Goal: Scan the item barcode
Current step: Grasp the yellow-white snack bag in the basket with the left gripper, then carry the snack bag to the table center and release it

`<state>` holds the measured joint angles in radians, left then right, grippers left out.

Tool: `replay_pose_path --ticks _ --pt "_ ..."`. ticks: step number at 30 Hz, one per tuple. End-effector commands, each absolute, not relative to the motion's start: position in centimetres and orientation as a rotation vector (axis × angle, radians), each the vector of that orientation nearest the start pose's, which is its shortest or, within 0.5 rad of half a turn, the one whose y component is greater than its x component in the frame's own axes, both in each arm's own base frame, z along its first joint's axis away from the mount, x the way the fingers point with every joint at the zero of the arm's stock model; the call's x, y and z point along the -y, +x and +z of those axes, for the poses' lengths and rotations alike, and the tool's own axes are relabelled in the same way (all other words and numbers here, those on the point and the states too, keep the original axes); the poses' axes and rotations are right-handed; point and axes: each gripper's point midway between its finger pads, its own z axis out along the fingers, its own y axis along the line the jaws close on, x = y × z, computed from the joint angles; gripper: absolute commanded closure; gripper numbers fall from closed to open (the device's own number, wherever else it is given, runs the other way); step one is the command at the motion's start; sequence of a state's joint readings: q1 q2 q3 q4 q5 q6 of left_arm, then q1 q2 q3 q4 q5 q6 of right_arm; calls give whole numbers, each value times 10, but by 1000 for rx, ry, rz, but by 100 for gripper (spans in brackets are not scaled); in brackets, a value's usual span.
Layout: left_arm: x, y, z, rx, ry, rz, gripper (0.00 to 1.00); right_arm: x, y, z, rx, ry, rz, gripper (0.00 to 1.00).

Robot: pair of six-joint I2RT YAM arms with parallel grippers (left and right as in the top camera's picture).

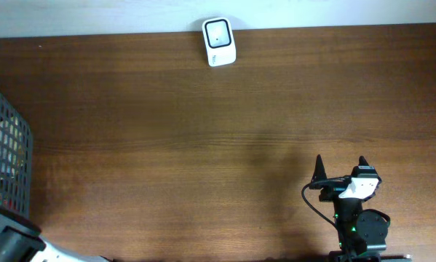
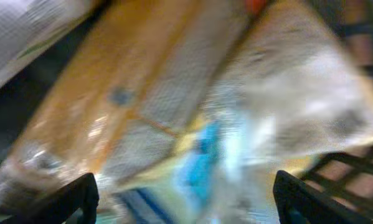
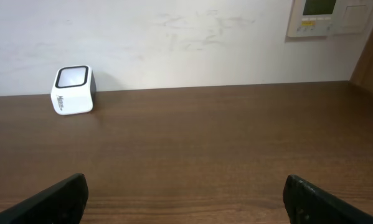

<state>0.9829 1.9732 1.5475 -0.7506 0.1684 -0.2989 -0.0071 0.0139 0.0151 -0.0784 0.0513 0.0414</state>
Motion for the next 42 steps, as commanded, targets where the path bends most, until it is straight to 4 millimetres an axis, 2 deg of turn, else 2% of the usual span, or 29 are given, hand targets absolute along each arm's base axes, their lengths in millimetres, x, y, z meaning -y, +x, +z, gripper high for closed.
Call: replay_pose_path --ticks 1,3,6,7,9,11,12,13,14,15,16,18,19,20,21,22,23,24,25,27,28,30,31,33,35,37,39,40,42 --pt "-368 304 112 -2204 -1465 -28 9 14 245 156 -1651 88 -37 1" --pt "-364 305 94 -2235 -1479 -36 8 14 245 156 -1651 88 -37 1" --pt "-354 301 52 -2305 -1531 -85 8 14 245 156 -1651 88 -37 1" --pt "-352 300 43 -2321 -1543 -94 9 14 245 156 -1652 88 -37 1" --pt "-350 299 22 -2353 -1563 -116 16 14 245 156 -1651 88 -37 1" --pt "-347 303 17 -2365 -1556 -120 37 14 245 156 -1651 88 -37 1" --pt "-348 305 18 -2361 -1548 -118 62 14 245 156 -1651 87 -37 1" --pt "-350 308 21 -2352 -1539 -123 81 14 245 156 -1651 87 -37 1" --pt "-352 311 26 -2341 -1527 -132 96 14 245 156 -1651 88 -37 1" --pt "-355 316 36 -2326 -1511 -137 100 14 245 156 -1651 87 -37 1" --pt "-359 320 48 -2312 -1497 -132 100 14 245 156 -1651 88 -37 1" --pt "-368 328 84 -2274 -1462 -109 100 14 245 156 -1651 87 -37 1" --pt "-375 333 115 -2234 -1425 -81 100 14 245 156 -1651 87 -37 1" --pt "-381 338 157 -2175 -1373 -42 100 14 245 156 -1651 88 -37 1" --pt "-384 340 186 -2131 -1335 -15 100 14 245 156 -1651 88 -37 1" --pt "-384 340 238 -2048 -1263 36 100 14 245 156 -1651 88 -37 1" --pt "-381 338 269 -2000 -1222 64 100 14 245 156 -1651 88 -37 1" --pt "-377 335 291 -1965 -1192 83 100 14 245 156 -1651 88 -37 1" --pt "-370 329 325 -1911 -1147 112 100 14 245 156 -1652 88 -37 1" --pt "-344 313 385 -1814 -1059 160 100 14 245 156 -1651 88 -37 1" --pt "-329 307 407 -1784 -1021 171 100 14 245 156 -1651 87 -37 1" --pt "-291 305 434 -1779 -929 161 100 14 245 156 -1651 88 -37 1" --pt "-269 309 438 -1804 -880 142 100 14 245 156 -1651 88 -37 1" --pt "-225 324 431 -1901 -779 77 100 14 245 156 -1651 87 -37 1" --pt "-169 346 403 -2081 -610 -2 100 14 245 156 -1651 88 -37 1" --pt "-108 363 372 -2244 -338 -55 100 14 245 156 -1651 88 -37 1" --pt "-61 372 343 -2344 -131 -104 100 14 245 156 -1651 87 -37 1" --pt "-31 376 323 -2398 34 -124 100 14 245 156 -1651 87 -37 1" --pt "-2 379 301 -2442 199 -145 100 14 245 156 -1651 87 -37 1"
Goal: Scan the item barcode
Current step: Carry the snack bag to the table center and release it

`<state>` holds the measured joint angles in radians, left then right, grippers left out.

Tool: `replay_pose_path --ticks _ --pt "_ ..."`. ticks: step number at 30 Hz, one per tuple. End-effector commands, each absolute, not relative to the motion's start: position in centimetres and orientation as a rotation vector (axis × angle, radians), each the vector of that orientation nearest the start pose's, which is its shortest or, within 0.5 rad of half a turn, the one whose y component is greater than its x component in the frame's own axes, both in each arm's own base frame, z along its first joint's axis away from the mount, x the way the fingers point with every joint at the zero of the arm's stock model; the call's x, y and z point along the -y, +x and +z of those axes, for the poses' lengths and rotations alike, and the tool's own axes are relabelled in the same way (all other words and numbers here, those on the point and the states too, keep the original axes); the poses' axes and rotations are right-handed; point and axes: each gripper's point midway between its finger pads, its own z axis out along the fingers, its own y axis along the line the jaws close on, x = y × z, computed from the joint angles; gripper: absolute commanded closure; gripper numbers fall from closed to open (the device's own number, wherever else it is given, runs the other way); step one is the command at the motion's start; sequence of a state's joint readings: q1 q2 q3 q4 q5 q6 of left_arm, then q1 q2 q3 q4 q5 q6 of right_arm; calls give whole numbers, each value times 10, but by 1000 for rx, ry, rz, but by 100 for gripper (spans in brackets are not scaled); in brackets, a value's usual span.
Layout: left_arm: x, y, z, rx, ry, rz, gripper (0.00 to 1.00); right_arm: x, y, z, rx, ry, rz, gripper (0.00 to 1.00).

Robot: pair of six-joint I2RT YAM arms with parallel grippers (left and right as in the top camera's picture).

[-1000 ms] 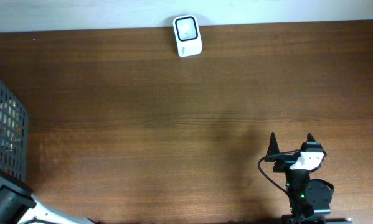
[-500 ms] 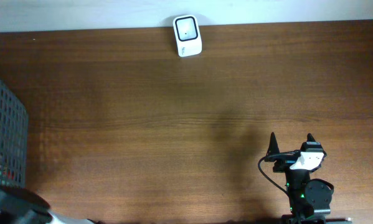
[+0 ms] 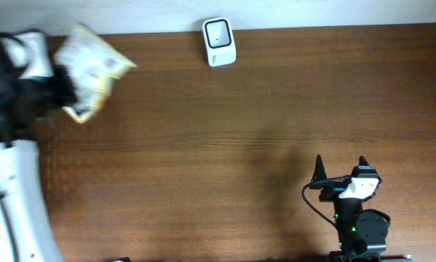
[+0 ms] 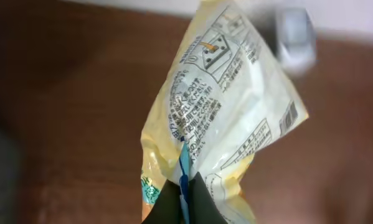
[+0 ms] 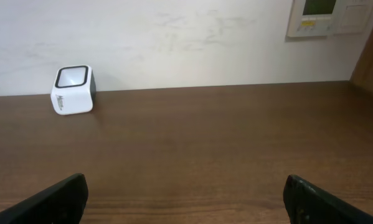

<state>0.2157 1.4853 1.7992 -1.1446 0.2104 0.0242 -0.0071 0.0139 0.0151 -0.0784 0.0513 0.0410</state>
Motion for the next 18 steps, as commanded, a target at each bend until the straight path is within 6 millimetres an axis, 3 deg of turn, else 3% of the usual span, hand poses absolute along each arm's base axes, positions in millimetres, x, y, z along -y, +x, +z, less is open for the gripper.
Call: replay_pose_path --ticks 1,2,6,9,12,13,14,15,17,18 --pt "25 381 278 -2482 336 -178 100 14 245 156 -1651 87 -37 1" --pt "54 383 254 -2513 459 -242 100 14 245 156 -1651 88 -37 1" --pt "137 384 182 -2554 690 -534 100 14 245 156 -1651 88 -37 1" --pt "176 372 134 -2623 783 -710 100 14 245 156 -1651 88 -37 1" --pt "204 365 89 -2706 842 -753 100 14 245 156 -1651 88 -37 1" --pt "208 364 83 -2715 852 -758 86 14 245 156 -1651 87 -37 1" --pt "211 364 80 -2725 848 -757 28 14 245 156 -1651 88 -37 1" --pt "210 365 79 -2737 823 -742 1 14 245 156 -1651 88 -37 1" --pt "196 379 85 -2775 722 -639 1 14 245 156 -1651 88 -37 1" --pt "186 390 99 -2777 670 -589 1 14 245 156 -1651 87 -37 1"
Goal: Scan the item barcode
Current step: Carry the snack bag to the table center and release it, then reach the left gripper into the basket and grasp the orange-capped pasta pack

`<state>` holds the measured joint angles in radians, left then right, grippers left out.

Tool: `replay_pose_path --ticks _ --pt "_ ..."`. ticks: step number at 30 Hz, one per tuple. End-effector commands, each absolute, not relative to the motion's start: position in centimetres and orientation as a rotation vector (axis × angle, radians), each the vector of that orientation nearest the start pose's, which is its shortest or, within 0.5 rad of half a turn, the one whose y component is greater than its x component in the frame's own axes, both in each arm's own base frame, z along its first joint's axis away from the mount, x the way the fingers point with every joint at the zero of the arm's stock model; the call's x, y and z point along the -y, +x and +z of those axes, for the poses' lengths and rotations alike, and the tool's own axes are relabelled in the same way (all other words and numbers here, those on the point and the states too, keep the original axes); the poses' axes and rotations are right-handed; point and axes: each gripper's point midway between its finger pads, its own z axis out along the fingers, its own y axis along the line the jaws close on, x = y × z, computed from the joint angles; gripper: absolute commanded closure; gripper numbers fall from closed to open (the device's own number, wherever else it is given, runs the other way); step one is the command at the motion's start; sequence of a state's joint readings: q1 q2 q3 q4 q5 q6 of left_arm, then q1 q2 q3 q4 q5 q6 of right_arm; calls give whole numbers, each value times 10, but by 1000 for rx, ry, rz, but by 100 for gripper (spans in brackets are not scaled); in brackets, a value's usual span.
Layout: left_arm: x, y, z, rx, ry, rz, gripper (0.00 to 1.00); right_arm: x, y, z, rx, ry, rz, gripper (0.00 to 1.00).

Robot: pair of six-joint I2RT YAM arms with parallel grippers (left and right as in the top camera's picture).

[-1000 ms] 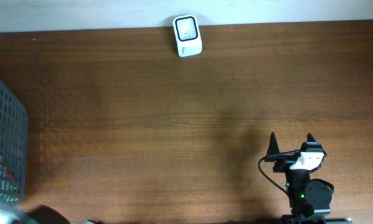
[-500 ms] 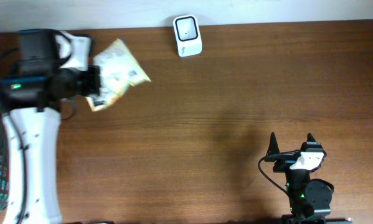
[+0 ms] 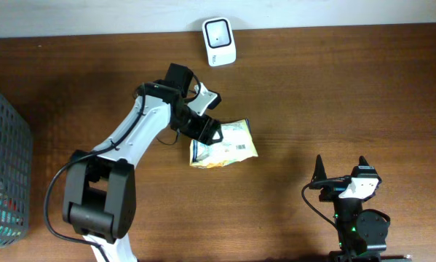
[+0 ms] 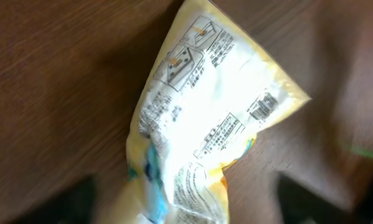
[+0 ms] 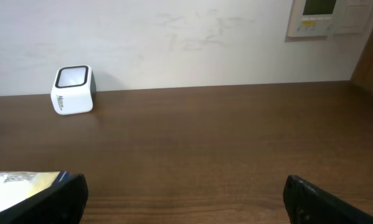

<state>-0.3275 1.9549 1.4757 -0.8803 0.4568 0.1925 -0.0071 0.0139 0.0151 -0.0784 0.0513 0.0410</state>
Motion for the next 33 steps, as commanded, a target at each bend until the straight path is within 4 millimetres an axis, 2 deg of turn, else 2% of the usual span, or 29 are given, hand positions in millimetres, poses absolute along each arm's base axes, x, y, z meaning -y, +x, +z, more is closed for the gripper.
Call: replay_pose_path --ticks 1,3,4,6,7,8,9,11,12,13,16,20,22,25,28,33 --pt "177 400 114 -2772 630 -553 1 14 245 156 -1651 87 -37 1" --pt "139 431 183 -2688 516 -430 1 14 245 156 -1651 88 -37 1" --pt "124 440 211 -2644 472 -389 1 14 245 156 -1651 87 -37 1" --pt "74 453 283 -2525 292 -250 1 14 245 156 -1651 88 -37 1" --pt "59 453 304 -2490 229 -209 1 14 245 156 -1651 88 -37 1" --pt "28 449 336 -2432 100 -143 1 14 245 156 -1651 88 -37 1" --pt "0 442 360 -2385 -5 -106 1 14 245 156 -1651 87 -37 1" --pt "-40 428 382 -2335 -126 -64 1 14 245 156 -1651 88 -37 1" --pt "-63 420 388 -2317 -223 -35 1 14 245 156 -1652 88 -37 1" --pt "-96 408 392 -2295 -374 11 1 14 245 156 -1651 87 -37 1" --pt "-179 369 387 -2250 -730 106 1 14 245 156 -1651 87 -37 1" --pt "-253 310 377 -2149 -1121 156 1 14 245 156 -1651 88 -37 1" --pt "-272 291 376 -2111 -1217 183 1 14 245 156 -1651 87 -37 1" --pt "-310 255 370 -2036 -1393 311 1 14 245 156 -1651 88 -37 1" --pt "-324 243 354 -2036 -1457 320 1 14 245 156 -1651 87 -37 1" --pt "-335 249 331 -2053 -1478 314 1 14 245 156 -1651 87 -37 1"
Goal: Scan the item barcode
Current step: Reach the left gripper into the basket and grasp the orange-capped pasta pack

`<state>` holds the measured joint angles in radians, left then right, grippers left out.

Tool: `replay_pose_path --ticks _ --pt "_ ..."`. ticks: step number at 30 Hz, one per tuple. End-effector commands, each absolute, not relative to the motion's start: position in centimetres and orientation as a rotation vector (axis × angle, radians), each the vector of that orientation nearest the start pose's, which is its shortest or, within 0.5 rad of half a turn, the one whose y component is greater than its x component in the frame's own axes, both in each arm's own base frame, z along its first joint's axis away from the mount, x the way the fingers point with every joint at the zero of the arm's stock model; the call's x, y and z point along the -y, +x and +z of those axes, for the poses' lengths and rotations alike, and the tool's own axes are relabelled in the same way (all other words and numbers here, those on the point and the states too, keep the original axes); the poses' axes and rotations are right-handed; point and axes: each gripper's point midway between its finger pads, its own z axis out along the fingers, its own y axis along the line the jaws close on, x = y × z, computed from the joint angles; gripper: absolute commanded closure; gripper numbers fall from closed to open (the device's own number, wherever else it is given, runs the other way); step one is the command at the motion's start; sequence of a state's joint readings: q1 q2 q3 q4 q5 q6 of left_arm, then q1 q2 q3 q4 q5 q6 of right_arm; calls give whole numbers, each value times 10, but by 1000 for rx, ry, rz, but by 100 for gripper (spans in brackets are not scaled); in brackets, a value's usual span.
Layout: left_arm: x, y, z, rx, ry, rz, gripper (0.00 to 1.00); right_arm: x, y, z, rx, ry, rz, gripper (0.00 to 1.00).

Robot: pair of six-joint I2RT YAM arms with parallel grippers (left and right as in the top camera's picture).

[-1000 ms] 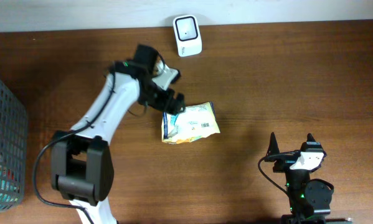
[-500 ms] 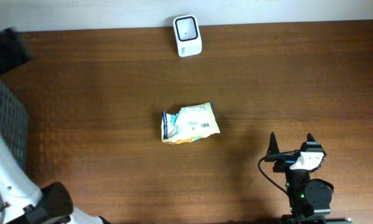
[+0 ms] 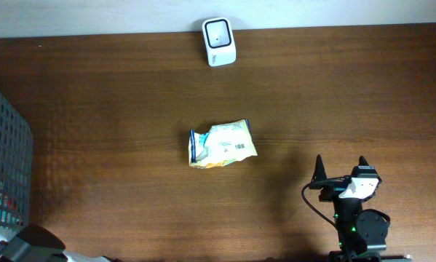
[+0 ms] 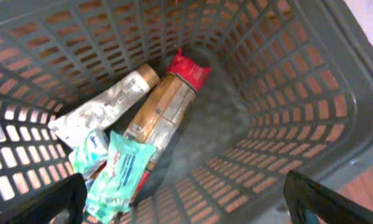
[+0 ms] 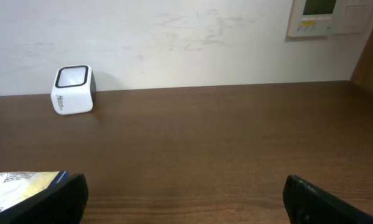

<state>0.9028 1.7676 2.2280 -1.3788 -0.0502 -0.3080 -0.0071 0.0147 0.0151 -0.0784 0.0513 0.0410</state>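
Observation:
A pale yellow snack bag [image 3: 222,144] lies flat in the middle of the table, printed side and barcode up; its edge shows in the right wrist view [image 5: 21,185]. The white barcode scanner [image 3: 219,41] stands at the back edge, also seen by the right wrist [image 5: 73,89]. My left gripper [image 4: 186,202] hangs open over the grey basket [image 4: 286,93], nothing between its fingers; only the arm's base [image 3: 28,247] shows overhead. My right gripper [image 3: 341,169] rests open near the front right, facing the scanner, empty [image 5: 186,199].
The grey basket [image 3: 3,164] at the left edge holds several packaged items: a brown pouch with a red end [image 4: 164,102], a white tube [image 4: 105,102] and green wrappers [image 4: 121,171]. A wall runs behind the table.
My left arm was stretched over the table middle with the snack bag at its gripper. The bag now lies alone there, and the left gripper is open over the basket.
First my left gripper was down among the basket's packages, open. Then it held the yellow snack bag up near the table's back left. Then it was at the table middle with the bag. Now the bag lies there, released. The right arm stayed still.

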Motion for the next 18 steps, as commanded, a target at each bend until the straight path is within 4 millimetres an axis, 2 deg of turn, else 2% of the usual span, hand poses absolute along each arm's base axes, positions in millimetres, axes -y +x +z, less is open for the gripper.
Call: replay_pose_path --ticks 1,12,18 --pt "-335 249 329 -2055 -1479 313 1 14 245 156 -1651 88 -37 1" --pt "-332 247 319 -2089 -1500 303 1 14 245 156 -1651 88 -37 1" --pt "-334 248 281 -2172 -1512 290 0 14 245 156 -1651 88 -37 1"
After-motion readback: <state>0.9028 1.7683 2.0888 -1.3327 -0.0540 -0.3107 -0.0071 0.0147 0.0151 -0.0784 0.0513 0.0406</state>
